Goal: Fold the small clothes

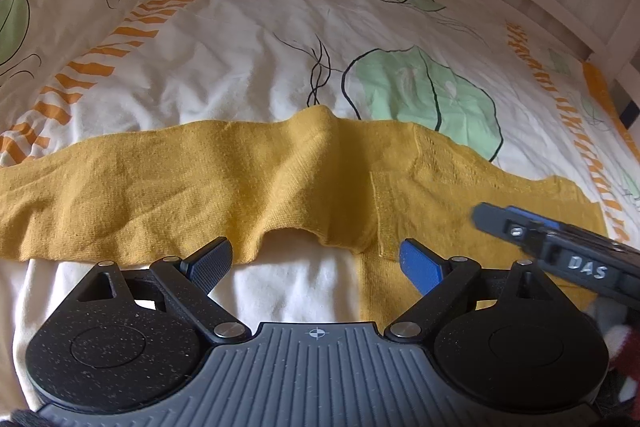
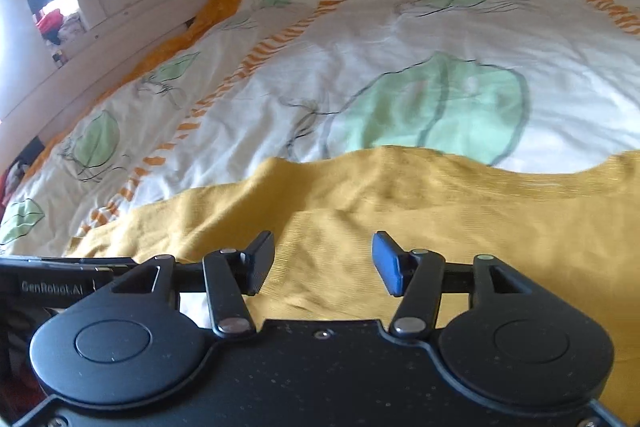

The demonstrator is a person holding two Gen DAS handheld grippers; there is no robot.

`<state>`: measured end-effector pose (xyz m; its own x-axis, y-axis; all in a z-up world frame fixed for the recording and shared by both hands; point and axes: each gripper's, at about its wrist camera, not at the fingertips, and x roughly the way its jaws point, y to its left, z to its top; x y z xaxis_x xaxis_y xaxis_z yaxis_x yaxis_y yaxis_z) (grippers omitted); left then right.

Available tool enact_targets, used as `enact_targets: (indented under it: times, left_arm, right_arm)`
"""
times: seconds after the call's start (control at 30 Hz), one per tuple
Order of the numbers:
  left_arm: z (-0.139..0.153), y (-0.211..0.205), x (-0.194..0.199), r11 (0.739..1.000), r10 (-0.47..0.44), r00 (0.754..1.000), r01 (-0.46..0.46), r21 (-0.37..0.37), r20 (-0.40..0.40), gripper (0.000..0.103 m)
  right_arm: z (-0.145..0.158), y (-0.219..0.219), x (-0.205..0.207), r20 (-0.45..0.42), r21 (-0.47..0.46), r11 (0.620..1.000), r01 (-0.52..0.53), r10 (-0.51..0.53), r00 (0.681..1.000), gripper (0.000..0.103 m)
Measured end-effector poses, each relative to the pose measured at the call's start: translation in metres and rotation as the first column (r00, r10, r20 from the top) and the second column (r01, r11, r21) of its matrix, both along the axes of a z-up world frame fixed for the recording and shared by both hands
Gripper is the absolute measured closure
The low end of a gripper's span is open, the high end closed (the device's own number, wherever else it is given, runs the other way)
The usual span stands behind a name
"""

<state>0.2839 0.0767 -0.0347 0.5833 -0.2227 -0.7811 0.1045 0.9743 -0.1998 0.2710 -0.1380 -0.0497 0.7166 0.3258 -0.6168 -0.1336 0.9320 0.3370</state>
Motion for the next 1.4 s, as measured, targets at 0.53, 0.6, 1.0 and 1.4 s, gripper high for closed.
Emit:
enact_targets:
  times: [0.53, 0.6, 1.0, 1.4]
  left_arm:
    - [-0.038, -0.043, -0.004, 0.99, -0.111, 0.99, 0.118, 0.081, -0.089, 0.012]
    - [-0.047, -0.047, -0.003, 0.987, -0.108, 0.988, 0.119, 0.107, -0.107, 0.012]
    - [-0.059, -0.062, -0.02, 0.978, -0.102, 0.995, 0.098, 0.183, 0.012, 0.001]
    - [-0.06, -0.061, -0.018, 0.98, -0.1, 0.995, 0.096, 0.177, 0.016, 0.001]
  right_arm:
    - [-0.027, -0.161, -0.052, -0.083, -0.155, 0.924, 0.349, -0.364, 0.928, 0.041]
    - [-0.017, -0.169, -0.057, -0.04, -0.16, 0.919, 0.36, -0.371, 0.928, 0.041]
    - [-0.023, -0.238, -0.029, -0.025, -0.189, 0.86, 0.475, -0.487, 0.873, 0.036]
    - [-0.038, -0.238, -0.013, -0.061, -0.225, 0.863, 0.451, -0.475, 0.878, 0.094]
